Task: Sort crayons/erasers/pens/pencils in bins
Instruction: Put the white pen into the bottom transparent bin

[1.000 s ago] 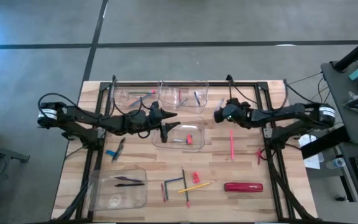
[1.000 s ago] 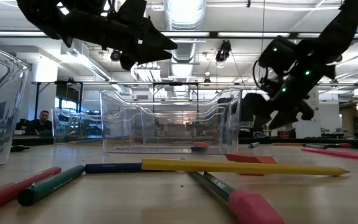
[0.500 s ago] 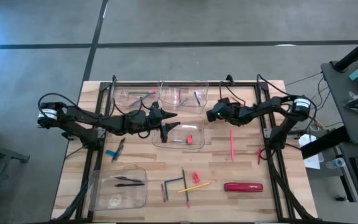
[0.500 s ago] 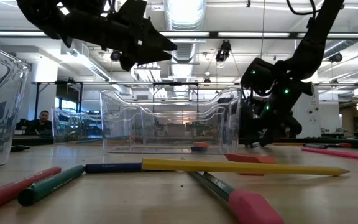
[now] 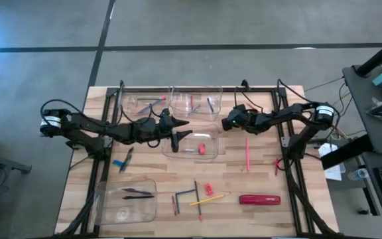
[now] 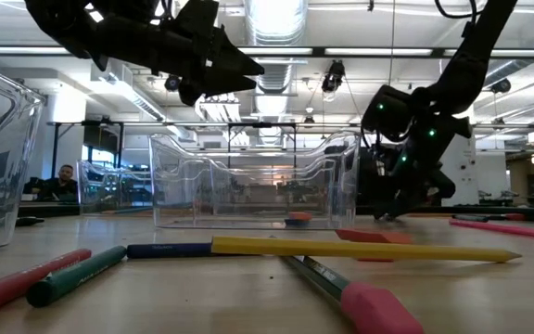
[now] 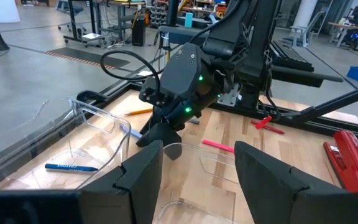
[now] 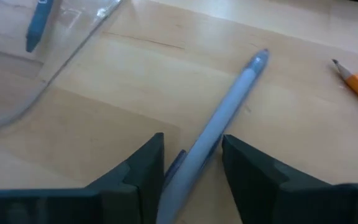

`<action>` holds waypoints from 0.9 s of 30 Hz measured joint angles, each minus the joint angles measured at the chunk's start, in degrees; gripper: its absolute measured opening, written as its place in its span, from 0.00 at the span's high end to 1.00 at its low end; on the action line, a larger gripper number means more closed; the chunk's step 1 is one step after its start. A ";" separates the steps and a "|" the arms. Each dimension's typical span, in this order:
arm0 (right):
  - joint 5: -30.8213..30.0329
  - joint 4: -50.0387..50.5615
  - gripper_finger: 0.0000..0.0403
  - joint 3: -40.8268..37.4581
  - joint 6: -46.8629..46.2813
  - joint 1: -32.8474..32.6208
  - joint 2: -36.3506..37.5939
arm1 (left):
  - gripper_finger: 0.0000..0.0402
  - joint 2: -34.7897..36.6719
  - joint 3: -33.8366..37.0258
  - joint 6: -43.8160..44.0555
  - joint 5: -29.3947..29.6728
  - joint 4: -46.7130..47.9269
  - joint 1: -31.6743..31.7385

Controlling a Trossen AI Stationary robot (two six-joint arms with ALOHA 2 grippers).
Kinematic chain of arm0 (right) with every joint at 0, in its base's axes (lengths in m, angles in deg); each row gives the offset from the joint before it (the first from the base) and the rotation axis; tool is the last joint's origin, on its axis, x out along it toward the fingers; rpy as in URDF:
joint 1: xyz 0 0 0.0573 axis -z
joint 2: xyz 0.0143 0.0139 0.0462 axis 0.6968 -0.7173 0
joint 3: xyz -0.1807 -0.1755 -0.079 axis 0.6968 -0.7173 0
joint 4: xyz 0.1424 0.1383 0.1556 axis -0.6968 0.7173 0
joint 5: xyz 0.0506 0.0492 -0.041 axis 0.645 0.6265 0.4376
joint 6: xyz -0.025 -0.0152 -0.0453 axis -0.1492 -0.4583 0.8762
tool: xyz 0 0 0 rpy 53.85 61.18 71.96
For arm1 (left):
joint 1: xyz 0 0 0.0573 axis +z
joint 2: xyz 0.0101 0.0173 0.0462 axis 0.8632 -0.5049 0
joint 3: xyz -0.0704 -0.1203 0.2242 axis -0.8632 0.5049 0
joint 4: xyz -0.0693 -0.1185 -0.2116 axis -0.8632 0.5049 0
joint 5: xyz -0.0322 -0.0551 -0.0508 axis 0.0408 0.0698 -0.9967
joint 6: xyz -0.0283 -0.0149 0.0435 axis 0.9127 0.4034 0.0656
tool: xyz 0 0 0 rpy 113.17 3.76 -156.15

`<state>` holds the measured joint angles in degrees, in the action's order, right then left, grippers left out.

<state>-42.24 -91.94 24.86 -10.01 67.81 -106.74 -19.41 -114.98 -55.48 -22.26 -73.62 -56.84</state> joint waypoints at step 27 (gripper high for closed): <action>0.56 14.07 0.90 -0.63 0.15 -1.31 9.73 | 0.54 0.00 0.02 0.00 0.00 -0.02 -0.22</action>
<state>-41.68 -77.87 24.24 -9.85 66.50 -97.01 -19.41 -114.96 -55.48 -22.26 -73.65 -57.06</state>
